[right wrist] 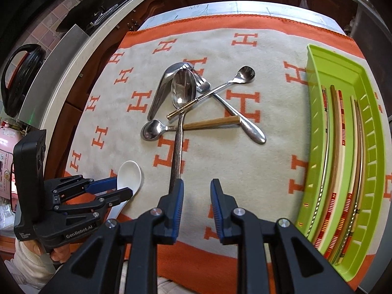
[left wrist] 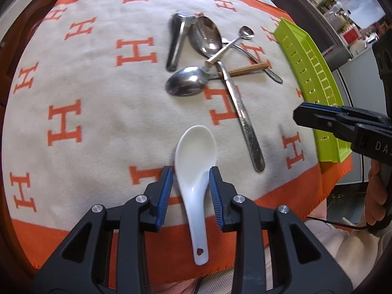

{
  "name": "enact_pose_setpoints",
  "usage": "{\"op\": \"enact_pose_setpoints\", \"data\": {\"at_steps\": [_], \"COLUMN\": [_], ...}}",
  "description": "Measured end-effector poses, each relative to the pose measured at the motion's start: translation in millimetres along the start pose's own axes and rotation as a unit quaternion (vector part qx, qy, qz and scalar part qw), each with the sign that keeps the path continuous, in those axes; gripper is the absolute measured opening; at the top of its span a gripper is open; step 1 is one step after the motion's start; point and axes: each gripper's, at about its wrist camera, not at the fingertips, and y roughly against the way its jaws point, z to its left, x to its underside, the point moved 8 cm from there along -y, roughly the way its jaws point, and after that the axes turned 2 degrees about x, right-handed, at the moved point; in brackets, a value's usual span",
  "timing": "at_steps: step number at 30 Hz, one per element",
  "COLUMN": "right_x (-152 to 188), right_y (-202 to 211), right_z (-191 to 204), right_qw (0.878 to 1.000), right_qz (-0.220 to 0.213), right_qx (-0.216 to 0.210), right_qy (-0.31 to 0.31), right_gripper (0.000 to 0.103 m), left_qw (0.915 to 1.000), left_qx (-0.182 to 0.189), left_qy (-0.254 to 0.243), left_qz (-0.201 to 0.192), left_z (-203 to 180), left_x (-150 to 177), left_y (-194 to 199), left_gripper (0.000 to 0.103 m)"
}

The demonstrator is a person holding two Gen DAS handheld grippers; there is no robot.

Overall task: Organize utensils
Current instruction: 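Close the left tool on the white ceramic spoon's handle, then grasp a small steel teaspoon with the right tool while the left tool holds the ceramic spoon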

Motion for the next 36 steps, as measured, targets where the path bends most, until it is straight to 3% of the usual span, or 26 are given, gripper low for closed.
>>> {"op": "enact_pose_setpoints", "data": {"at_steps": [3, 5, 11, 14, 20, 25, 33, 36], "right_x": [-1, -1, -3, -10, -45, -76, -97, -100], "right_y": [-2, -3, -6, -9, -19, -38, -67, -72], "right_z": [0, 0, -1, -2, -15, -27, -31, -27], "right_qw": [1.0, 1.0, 1.0, 1.0, 0.994, 0.98, 0.966, 0.968], "right_qz": [0.001, 0.001, 0.005, 0.003, 0.003, 0.017, 0.034, 0.039], "right_qx": [-0.001, -0.001, -0.011, -0.023, -0.076, -0.109, -0.093, -0.075], "right_qy": [0.0, 0.0, -0.001, -0.01, -0.084, -0.168, -0.237, -0.238], "right_gripper": [0.022, 0.022, 0.022, 0.022, 0.022, 0.022, 0.022, 0.022], "left_qw": [0.9998, 0.9998, 0.9998, 0.9995, 0.9979, 0.9964, 0.9955, 0.9946], "left_qx": [-0.01, -0.014, 0.002, -0.002, 0.01, 0.026, 0.041, 0.049], "left_qy": [-0.014, -0.012, 0.017, 0.027, 0.05, 0.063, 0.067, 0.074], "left_qz": [-0.003, -0.004, -0.008, -0.018, -0.04, -0.05, -0.053, -0.053], "left_z": [-7, -7, -4, 0, 7, 9, 8, 10], "left_x": [-3, -4, -7, -12, -26, -40, -49, -50], "left_y": [-3, -3, -1, 5, 20, 27, 25, 24], "left_gripper": [0.026, 0.011, 0.005, 0.004, 0.004, 0.004, 0.004, 0.004]}}
